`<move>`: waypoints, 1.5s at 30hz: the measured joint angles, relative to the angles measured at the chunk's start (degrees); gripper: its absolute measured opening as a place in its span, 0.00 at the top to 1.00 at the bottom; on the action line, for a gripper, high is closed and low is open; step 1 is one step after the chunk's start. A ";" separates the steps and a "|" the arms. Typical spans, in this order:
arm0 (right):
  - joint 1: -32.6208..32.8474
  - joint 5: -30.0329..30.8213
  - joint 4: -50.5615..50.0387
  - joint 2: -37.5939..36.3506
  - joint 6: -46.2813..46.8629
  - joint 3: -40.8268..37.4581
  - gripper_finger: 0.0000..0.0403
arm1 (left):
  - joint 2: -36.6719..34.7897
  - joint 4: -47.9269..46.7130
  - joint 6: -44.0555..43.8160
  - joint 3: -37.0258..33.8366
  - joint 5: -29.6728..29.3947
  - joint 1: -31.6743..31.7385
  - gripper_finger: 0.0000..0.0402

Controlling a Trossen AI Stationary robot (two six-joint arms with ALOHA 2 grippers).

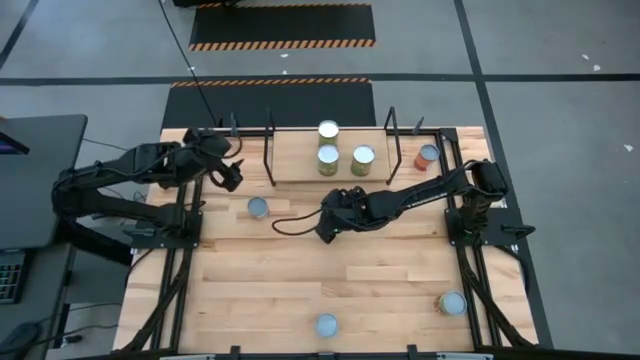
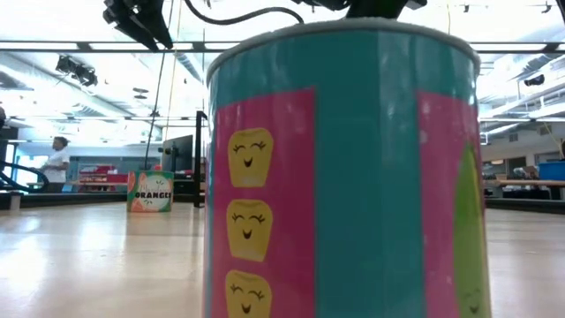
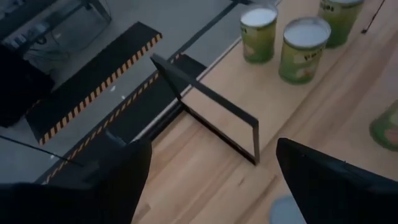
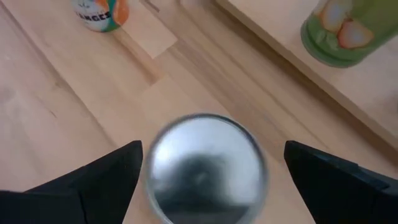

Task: Pick and place cans onto a shelf
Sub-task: Put the large canned oranges on the shelf aligned with the other large canned oranges

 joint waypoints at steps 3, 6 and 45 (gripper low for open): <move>0.04 -0.50 -0.18 -0.07 1.12 0.49 0.01 | 0.00 2.11 2.80 0.00 0.05 1.76 0.12; 0.02 -2.43 -0.27 0.04 1.80 0.49 0.01 | 0.00 3.54 4.76 0.00 0.05 3.30 0.12; -18.15 -30.51 -36.84 -1.23 -69.93 34.73 0.22 | 0.02 4.22 2.13 0.02 11.09 6.40 0.21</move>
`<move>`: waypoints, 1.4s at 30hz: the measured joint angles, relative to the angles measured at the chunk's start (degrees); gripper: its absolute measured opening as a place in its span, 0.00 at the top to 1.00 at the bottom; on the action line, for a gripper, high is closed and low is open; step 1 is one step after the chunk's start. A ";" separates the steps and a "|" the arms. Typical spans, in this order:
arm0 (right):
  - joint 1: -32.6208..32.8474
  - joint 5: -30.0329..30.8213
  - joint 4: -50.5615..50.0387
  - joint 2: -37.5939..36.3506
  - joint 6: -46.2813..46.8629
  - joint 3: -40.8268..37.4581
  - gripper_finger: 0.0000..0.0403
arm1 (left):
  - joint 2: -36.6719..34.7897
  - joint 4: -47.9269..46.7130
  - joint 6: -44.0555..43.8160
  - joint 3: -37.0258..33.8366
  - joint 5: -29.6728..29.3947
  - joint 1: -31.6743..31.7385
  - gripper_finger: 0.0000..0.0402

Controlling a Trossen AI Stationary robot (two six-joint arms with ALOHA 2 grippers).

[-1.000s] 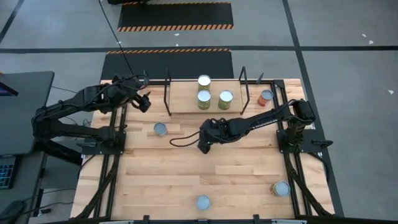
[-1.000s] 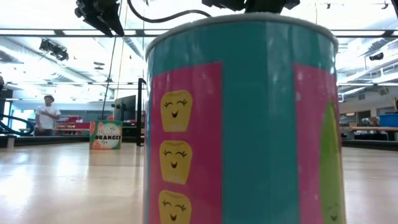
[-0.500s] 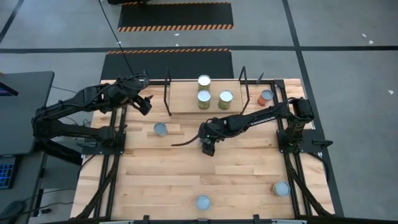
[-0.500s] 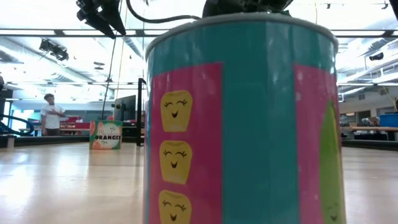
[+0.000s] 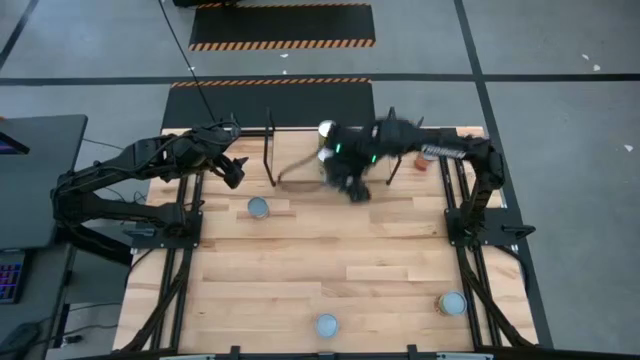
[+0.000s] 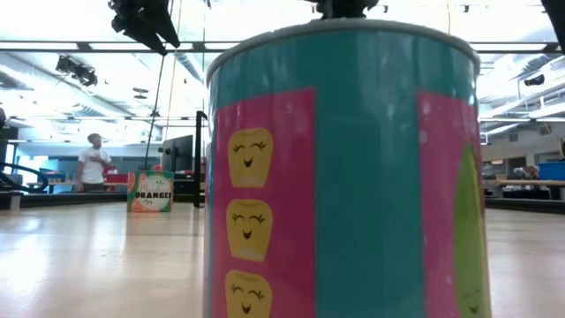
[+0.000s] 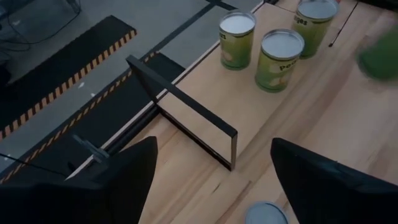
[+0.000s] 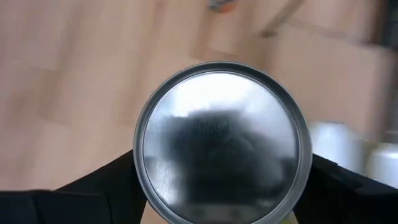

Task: Pick and place cans onto a shelf
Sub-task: Put the large canned oranges on the shelf aligned with the other large canned oranges

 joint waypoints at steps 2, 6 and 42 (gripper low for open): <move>-3.77 3.20 -4.48 0.00 -6.29 4.45 0.22 | 0.00 -0.04 -0.20 0.00 0.18 0.01 0.22; -13.17 5.64 -6.00 -0.11 -14.46 7.69 0.22 | 0.00 1.13 0.18 0.02 0.18 0.01 0.24; -39.53 -17.55 21.89 0.61 -15.60 -22.75 0.20 | 1.02 30.37 4.35 0.07 2.69 0.67 0.24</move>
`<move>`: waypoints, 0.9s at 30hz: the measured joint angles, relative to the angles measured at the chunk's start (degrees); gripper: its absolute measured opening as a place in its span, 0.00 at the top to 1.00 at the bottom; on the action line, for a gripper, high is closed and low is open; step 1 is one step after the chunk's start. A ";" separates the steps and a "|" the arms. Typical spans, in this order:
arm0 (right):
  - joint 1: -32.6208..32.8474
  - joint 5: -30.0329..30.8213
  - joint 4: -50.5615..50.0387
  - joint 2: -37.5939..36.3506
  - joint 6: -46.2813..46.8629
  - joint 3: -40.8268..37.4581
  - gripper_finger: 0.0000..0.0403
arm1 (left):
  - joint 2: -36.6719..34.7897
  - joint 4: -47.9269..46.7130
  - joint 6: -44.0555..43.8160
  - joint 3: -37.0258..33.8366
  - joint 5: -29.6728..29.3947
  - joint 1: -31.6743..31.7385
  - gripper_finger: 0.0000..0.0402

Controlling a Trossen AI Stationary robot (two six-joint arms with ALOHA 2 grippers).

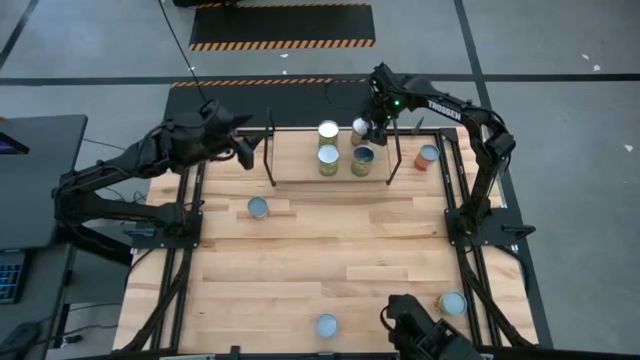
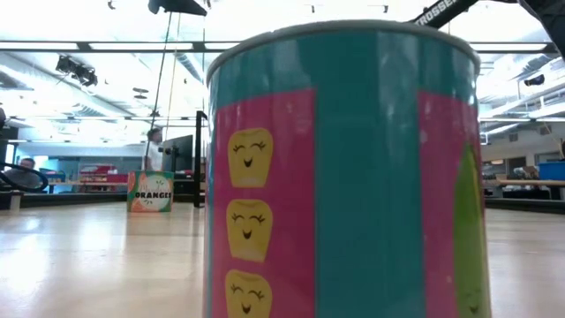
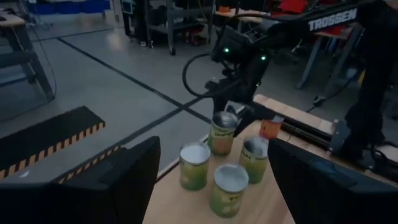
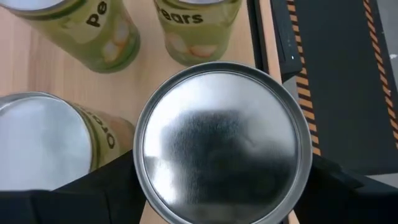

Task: Pick and place cans onto a shelf
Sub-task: Put the large canned oranges on the shelf aligned with the other large canned oranges, then adjust the canned goods on the shelf

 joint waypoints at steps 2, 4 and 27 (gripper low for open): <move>0.15 0.36 0.29 0.00 0.10 -0.59 0.20 | 0.39 1.06 0.28 0.00 -0.17 0.19 0.24; 0.12 1.19 0.27 0.00 0.57 -1.17 0.20 | 0.49 1.06 0.08 0.00 -0.17 0.19 0.24; 3.57 3.46 -10.37 -0.15 7.73 13.00 0.06 | -0.77 0.51 3.57 1.50 -1.75 0.19 0.24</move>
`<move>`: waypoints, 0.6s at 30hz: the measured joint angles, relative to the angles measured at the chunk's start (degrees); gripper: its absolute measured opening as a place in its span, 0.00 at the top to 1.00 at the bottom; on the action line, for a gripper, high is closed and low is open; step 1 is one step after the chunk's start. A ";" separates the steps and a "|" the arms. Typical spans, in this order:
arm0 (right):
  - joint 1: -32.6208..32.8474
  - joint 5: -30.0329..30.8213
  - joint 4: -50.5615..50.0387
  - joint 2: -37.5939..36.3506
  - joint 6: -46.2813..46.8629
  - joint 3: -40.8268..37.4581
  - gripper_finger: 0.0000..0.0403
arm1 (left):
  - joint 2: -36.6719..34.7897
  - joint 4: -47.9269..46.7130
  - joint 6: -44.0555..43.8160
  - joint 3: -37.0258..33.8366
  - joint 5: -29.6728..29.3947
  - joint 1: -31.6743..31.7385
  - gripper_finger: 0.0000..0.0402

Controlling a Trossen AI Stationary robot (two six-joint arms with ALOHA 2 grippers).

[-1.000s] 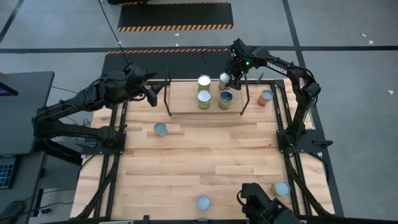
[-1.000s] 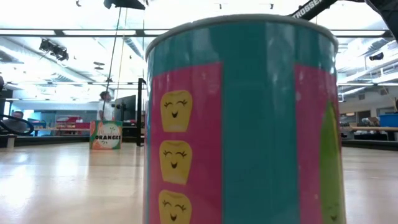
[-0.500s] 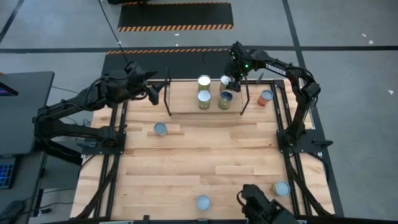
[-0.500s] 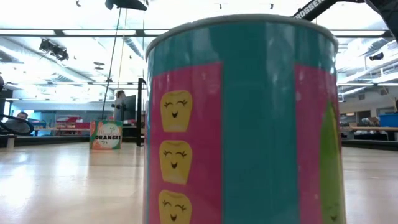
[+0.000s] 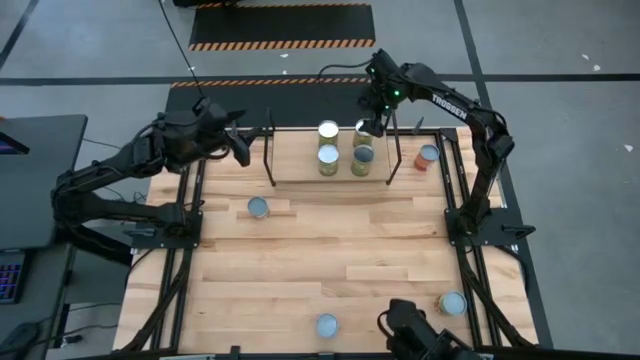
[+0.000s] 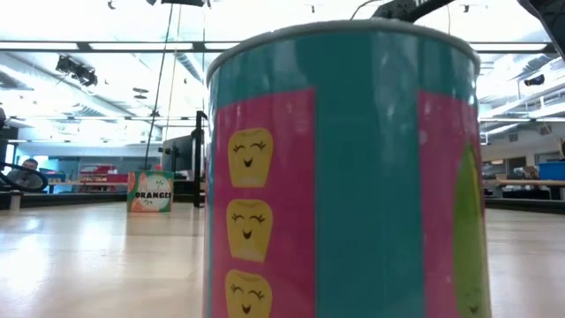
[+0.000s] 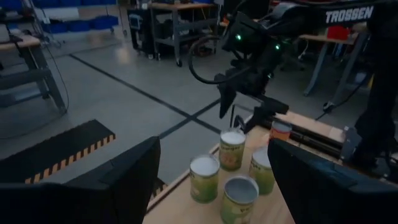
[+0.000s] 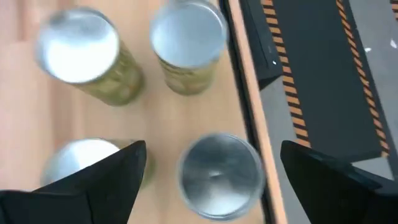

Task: Pick and place cans onto a shelf
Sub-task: Adjust the canned goods on the shelf

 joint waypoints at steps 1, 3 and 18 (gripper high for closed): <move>0.63 -0.01 -1.05 0.00 0.25 0.40 0.06 | -0.19 0.20 0.58 0.16 0.00 0.00 0.24; 1.98 0.09 -3.73 0.00 0.26 0.44 0.06 | -0.74 0.00 1.21 0.16 0.02 0.00 0.24; 5.47 8.51 -2.58 0.07 0.19 -6.87 0.06 | -1.17 -2.23 1.36 0.16 0.04 -0.13 0.24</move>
